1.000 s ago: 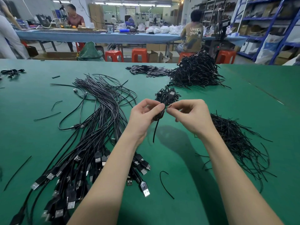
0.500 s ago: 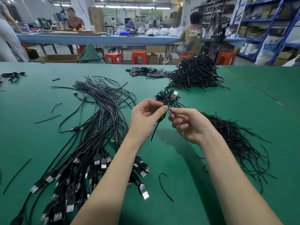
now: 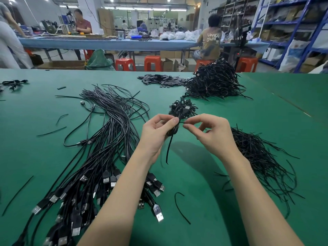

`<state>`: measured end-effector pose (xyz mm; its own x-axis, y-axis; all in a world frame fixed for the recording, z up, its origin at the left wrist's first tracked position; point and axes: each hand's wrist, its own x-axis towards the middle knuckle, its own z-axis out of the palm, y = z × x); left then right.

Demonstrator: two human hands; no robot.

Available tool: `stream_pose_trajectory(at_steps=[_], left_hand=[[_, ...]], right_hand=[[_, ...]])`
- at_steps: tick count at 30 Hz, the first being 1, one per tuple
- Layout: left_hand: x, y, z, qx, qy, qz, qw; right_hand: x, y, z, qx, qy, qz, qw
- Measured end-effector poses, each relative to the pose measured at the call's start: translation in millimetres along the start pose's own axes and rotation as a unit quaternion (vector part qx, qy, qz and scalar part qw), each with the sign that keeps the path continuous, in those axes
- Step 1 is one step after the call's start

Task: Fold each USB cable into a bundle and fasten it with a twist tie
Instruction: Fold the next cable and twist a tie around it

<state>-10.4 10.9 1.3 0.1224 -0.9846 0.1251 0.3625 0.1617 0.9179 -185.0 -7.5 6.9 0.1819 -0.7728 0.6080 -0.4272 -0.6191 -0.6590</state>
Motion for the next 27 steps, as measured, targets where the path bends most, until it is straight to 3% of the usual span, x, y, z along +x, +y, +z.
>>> stream_pose_trajectory(at_steps=[3,6,7,10,11,12,15,16,17,18,19,21,23,25,27], left_hand=[[-0.2,-1.4,-2.4,0.084,0.008,0.073,0.994],[-1.7,-3.2,-0.4,0.129,0.007,0.125,0.984],[-1.8,-3.9,0.3,0.134,0.011,0.129,0.983],[-1.3,-7.3,1.1,0.143,0.02,0.129,0.981],[-1.9,-8.5,1.8,0.146,0.015,0.137,0.98],[-3.0,-9.2,2.8,0.152,0.007,0.154,0.976],[-5.0,-11.1,4.7,0.221,-0.021,0.254,0.941],[-4.7,-11.2,4.7,0.249,-0.026,0.285,0.925],[-4.0,-11.4,4.1,0.268,-0.026,0.3,0.915],[-3.5,-11.5,3.7,0.272,-0.02,0.295,0.916],[-3.0,-12.0,3.2,0.268,-0.008,0.275,0.923],[0.0,-14.8,2.9,0.245,0.037,0.219,0.944],[10.3,-17.8,4.8,0.18,0.094,0.166,0.965],[30.3,-19.6,7.6,0.109,0.141,0.119,0.977],[57.4,-20.4,10.6,0.078,0.176,0.082,0.978]], right_hand=[[2.8,-6.5,4.0,0.115,-0.039,0.143,0.982],[6.3,-15.1,7.5,0.341,-0.086,0.348,0.869],[7.4,-14.6,8.0,0.366,-0.095,0.38,0.844],[9.3,-11.0,8.4,0.36,-0.112,0.409,0.831],[9.6,-9.8,8.0,0.397,-0.114,0.436,0.8],[9.4,-9.2,7.6,0.456,-0.116,0.472,0.746],[5.4,-4.5,8.5,0.642,-0.131,0.53,0.538],[3.2,-4.0,10.1,0.678,-0.142,0.53,0.489],[1.8,-2.7,12.1,0.7,-0.143,0.526,0.462],[1.2,-2.6,15.0,0.702,-0.134,0.52,0.467],[1.3,-3.2,19.0,0.681,-0.116,0.512,0.51],[-0.5,-0.5,28.6,0.548,-0.056,0.478,0.685],[-8.2,8.2,40.0,0.325,0.013,0.405,0.854],[-18.0,16.3,50.4,0.166,0.04,0.319,0.932],[-22.9,22.3,57.1,0.093,0.015,0.266,0.959]])
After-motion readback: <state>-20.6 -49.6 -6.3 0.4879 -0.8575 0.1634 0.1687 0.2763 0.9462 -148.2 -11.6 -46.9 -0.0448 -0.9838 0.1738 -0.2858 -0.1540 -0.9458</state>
